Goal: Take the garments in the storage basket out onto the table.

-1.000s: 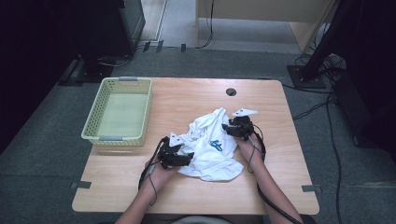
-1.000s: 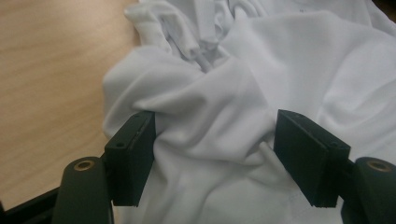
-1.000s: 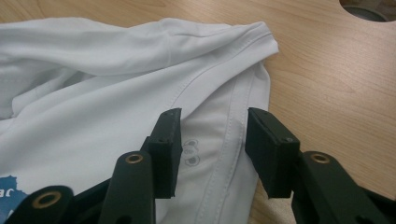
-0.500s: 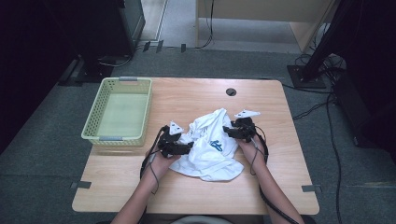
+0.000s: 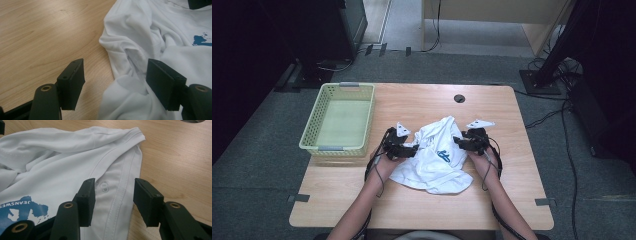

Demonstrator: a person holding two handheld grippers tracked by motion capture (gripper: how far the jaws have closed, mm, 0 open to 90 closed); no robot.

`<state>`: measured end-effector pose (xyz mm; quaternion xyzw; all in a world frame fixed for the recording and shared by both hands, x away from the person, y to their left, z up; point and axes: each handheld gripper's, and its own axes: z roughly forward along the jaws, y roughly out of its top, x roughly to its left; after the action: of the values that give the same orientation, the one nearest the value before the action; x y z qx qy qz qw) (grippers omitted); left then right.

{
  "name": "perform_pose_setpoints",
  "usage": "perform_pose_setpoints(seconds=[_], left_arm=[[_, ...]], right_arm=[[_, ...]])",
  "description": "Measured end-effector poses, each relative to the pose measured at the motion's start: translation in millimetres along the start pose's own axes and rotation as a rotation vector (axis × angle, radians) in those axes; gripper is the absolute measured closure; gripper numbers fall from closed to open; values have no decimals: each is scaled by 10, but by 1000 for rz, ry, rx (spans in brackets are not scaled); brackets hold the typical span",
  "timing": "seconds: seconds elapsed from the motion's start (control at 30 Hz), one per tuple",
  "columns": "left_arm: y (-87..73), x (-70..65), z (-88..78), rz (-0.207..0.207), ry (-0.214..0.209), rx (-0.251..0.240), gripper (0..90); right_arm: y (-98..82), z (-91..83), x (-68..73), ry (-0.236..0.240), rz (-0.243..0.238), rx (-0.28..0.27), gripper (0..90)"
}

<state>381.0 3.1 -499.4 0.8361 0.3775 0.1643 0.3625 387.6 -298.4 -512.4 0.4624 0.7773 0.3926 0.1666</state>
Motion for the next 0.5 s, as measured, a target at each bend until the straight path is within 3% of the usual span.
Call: perform_pose_setpoints(seconds=[0.5], left_arm=[[-79,-7,116,4,-6,27,314]], right_arm=[[-46,-103,97,9,8,-16,536]])
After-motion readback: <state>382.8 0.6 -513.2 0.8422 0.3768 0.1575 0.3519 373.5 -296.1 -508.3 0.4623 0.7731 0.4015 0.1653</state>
